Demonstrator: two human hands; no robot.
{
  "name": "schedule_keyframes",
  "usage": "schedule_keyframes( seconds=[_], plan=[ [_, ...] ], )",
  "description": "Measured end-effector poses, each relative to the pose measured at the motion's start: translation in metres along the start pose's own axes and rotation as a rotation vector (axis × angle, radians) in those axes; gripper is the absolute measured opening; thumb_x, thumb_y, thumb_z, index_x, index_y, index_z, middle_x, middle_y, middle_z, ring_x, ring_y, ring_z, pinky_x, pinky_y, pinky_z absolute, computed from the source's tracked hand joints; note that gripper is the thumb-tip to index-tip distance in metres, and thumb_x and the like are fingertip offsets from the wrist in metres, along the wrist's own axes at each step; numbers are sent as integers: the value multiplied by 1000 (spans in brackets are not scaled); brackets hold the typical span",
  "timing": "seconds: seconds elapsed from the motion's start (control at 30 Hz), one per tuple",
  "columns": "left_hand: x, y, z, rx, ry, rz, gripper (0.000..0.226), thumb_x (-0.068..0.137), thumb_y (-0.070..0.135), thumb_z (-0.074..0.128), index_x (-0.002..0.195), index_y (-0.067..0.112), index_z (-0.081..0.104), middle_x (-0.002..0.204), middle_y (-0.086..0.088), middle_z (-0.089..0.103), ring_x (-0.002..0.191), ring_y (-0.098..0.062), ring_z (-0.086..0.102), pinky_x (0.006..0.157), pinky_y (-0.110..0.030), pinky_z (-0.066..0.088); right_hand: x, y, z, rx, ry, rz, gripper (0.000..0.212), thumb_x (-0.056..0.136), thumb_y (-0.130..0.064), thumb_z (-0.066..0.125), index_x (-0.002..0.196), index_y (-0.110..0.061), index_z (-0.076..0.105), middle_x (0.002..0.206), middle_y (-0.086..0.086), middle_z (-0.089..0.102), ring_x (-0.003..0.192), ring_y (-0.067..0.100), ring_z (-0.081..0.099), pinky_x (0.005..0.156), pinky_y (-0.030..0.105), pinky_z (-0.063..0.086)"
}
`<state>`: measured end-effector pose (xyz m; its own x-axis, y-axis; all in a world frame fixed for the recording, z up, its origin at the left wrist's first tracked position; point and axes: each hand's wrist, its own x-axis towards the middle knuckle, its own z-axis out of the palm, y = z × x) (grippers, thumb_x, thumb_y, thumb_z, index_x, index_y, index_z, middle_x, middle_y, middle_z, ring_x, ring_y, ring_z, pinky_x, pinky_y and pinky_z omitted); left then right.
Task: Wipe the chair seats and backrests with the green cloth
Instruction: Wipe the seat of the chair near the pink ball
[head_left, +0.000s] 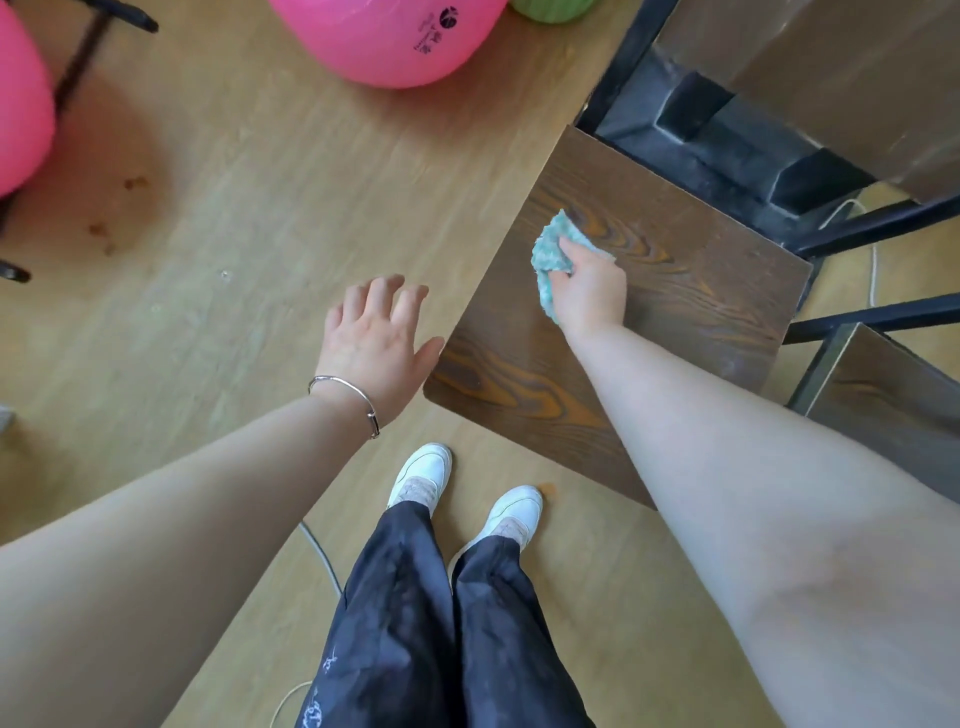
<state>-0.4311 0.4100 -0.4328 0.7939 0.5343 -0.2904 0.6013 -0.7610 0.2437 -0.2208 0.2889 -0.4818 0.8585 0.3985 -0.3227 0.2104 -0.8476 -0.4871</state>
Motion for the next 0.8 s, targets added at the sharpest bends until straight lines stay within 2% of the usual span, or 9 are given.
schedule_keyframes(
  seconds=[0.07, 0.13, 0.2, 0.3, 0.37, 0.5, 0.6, 0.67, 0.8],
  plan=[
    [-3, -4, -1, -18, -2, -4, 57, 90, 49, 51, 138, 21, 43, 141, -7, 41, 125, -36, 36, 100, -48, 34, -5, -14, 13, -1, -95, -118, 41, 95, -9, 54, 134, -20, 60, 135, 6, 56, 119, 21, 53, 98, 16, 37],
    [-6, -9, -2, -38, 4, -19, 58, 89, 51, 50, 138, 21, 43, 141, -7, 41, 126, -35, 36, 101, -48, 33, -19, -22, 23, -12, -198, -270, 39, 92, -5, 55, 128, -17, 65, 123, 8, 59, 110, 21, 56, 87, 11, 34],
    [-8, -13, -3, -48, 6, -37, 59, 89, 52, 49, 139, 21, 43, 142, -7, 41, 127, -35, 35, 101, -48, 32, -36, -23, 31, -54, -282, -420, 37, 90, -1, 56, 122, -14, 69, 109, 9, 61, 100, 22, 58, 80, 11, 31],
    [-12, -19, -5, -64, 17, -57, 60, 88, 53, 47, 138, 20, 43, 142, -7, 41, 127, -35, 35, 100, -48, 32, -61, -16, 34, -63, -383, -532, 37, 89, 0, 57, 120, -15, 70, 91, 1, 50, 85, 13, 49, 77, 11, 30],
    [-14, -20, -6, -74, 28, -54, 60, 88, 54, 47, 138, 20, 44, 141, -8, 42, 127, -35, 36, 100, -48, 33, -70, -10, 34, -87, -434, -597, 38, 88, -1, 57, 121, -17, 70, 88, 1, 49, 82, 11, 46, 77, 14, 33],
    [-14, -21, -6, -61, 35, -28, 59, 89, 52, 51, 137, 18, 45, 141, -8, 42, 127, -36, 36, 100, -49, 32, -85, 2, 34, -129, -601, -646, 32, 89, -17, 58, 118, -21, 70, 92, 2, 55, 79, 13, 47, 78, 31, 47],
    [-11, -15, -6, -48, 28, -17, 59, 89, 52, 51, 137, 19, 44, 142, -8, 42, 127, -36, 36, 100, -49, 32, -95, 19, 28, -226, -660, -779, 44, 86, -7, 63, 123, -32, 67, 93, -1, 53, 79, 18, 52, 70, 34, 48],
    [-9, -8, -6, -33, 15, 8, 58, 90, 52, 51, 137, 19, 44, 142, -8, 41, 127, -36, 36, 100, -50, 32, -100, 33, 22, -243, -668, -863, 49, 80, -1, 66, 121, -28, 69, 88, 3, 54, 72, 24, 54, 62, 33, 48],
    [-5, 12, -6, -25, -15, 63, 58, 91, 52, 51, 138, 18, 43, 143, -8, 40, 129, -36, 35, 101, -51, 32, -112, 66, 7, -240, -667, -943, 44, 75, 2, 72, 112, -21, 74, 80, 5, 53, 64, 27, 55, 50, 30, 45]
  ],
)
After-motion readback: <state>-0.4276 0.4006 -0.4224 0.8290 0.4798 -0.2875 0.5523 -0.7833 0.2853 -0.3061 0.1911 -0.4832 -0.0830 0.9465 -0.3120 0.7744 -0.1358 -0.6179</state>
